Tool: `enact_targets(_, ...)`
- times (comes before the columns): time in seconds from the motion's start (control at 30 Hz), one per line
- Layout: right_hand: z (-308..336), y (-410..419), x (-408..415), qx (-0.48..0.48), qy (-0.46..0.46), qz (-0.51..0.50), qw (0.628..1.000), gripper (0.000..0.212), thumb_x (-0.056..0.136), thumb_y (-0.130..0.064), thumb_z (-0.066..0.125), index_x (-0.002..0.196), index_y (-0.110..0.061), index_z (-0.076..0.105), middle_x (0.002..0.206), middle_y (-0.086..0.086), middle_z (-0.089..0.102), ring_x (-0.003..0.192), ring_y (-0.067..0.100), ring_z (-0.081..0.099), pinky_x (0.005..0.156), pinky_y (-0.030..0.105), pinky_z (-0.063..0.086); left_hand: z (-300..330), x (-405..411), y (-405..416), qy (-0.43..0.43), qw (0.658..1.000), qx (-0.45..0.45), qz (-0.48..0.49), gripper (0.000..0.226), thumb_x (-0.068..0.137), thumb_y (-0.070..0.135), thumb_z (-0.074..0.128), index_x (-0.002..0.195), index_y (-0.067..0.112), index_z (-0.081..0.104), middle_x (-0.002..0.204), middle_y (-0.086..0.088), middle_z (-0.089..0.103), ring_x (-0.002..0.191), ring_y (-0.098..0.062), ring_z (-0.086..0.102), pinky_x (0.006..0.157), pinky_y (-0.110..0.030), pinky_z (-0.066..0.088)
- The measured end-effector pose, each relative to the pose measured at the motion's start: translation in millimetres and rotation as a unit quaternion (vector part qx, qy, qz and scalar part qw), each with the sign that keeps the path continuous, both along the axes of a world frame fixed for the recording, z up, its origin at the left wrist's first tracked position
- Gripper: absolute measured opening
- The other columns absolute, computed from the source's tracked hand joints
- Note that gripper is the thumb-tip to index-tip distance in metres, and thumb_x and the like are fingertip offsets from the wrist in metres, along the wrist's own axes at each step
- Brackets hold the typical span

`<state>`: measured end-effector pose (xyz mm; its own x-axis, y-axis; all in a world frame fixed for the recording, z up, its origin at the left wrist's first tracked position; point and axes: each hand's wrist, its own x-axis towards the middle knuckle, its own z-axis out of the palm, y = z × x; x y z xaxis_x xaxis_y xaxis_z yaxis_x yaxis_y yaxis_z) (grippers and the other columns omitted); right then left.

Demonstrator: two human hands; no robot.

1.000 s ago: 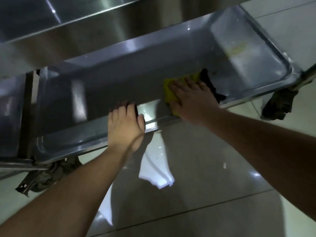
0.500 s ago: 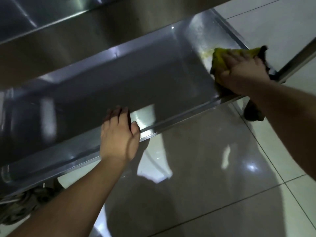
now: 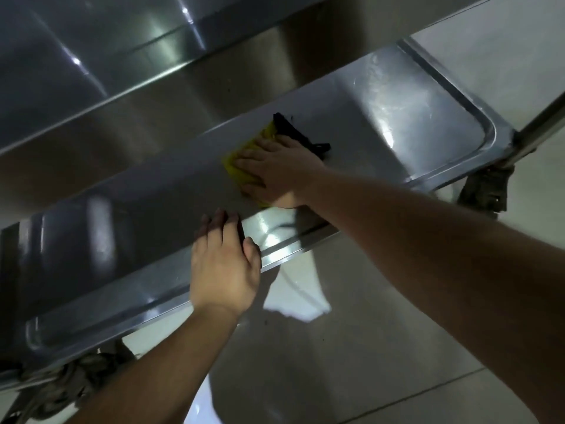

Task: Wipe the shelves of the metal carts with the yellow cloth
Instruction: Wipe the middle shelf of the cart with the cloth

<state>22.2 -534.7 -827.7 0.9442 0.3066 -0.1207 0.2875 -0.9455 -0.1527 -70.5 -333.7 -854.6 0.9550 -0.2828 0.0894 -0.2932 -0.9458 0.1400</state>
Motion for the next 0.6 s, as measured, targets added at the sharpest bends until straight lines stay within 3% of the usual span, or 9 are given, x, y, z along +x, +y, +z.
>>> enact_targets(0.1,2,-13,20,0.0,-0.002,-0.008,1.0,0.07,0.1,-0.068,0.031,0.163,-0.039,0.022,0.17,-0.014,0.023,0.158,0.021,0.018,0.126,0.049,0.006,-1,-1,0,0.003,1.0,0.006,0.004,0.055,0.101,0.035,0.036,0.148,0.01,0.048,0.155,-0.018,0.046,0.146,-0.04,0.036,0.12,-0.051,0.032)
enact_targets(0.2,8,-52,45,0.012,0.012,-0.106,0.994,0.073,0.1,-0.067,0.033,0.164,-0.033,0.021,0.171,-0.006,0.022,0.158,0.026,0.017,0.126,0.056,0.004,0,-1,-1,0.002,1.0,0.01,0.007,0.057,0.1,0.036,0.035,0.15,0.01,0.047,0.156,-0.017,0.045,0.148,-0.039,0.034,0.12,-0.051,0.033)
enact_targets(0.3,9,-116,56,0.008,0.005,-0.209,0.978,0.077,0.099,-0.07,0.035,0.164,-0.029,0.022,0.171,0.004,0.023,0.156,0.033,0.021,0.124,0.059,0.011,-2,0,0,0.0,1.0,0.008,0.004,0.058,0.1,0.034,0.035,0.151,0.009,0.046,0.157,-0.017,0.045,0.149,-0.039,0.033,0.122,-0.05,0.03)
enact_targets(0.4,5,-193,44,-0.004,0.002,-0.293,0.956,0.079,0.096,-0.075,0.036,0.158,-0.027,0.031,0.167,0.011,0.029,0.151,0.04,0.029,0.119,0.06,0.027,-2,-1,0,0.002,1.0,0.0,0.005,0.058,0.101,0.033,0.036,0.152,0.008,0.045,0.157,-0.018,0.044,0.151,-0.038,0.031,0.124,-0.048,0.028)
enact_targets(0.53,0,-227,11,-0.01,-0.019,-0.326,0.945,0.084,0.095,-0.077,0.03,0.162,-0.026,0.025,0.169,0.009,0.026,0.153,0.038,0.027,0.12,0.059,0.024,-3,-2,0,-0.001,1.0,-0.009,0.005,0.058,0.099,0.032,0.038,0.151,0.007,0.047,0.156,-0.019,0.045,0.15,-0.04,0.032,0.123,-0.05,0.029)
enact_targets(0.6,2,-211,-4,0.005,-0.02,-0.336,0.942,0.08,0.095,-0.073,0.031,0.159,-0.025,0.03,0.167,0.011,0.03,0.152,0.038,0.029,0.118,0.058,0.025,-4,-2,0,0.003,1.0,-0.013,0.012,0.059,0.098,0.032,0.038,0.151,0.008,0.048,0.157,-0.018,0.044,0.15,-0.039,0.031,0.123,-0.05,0.029)
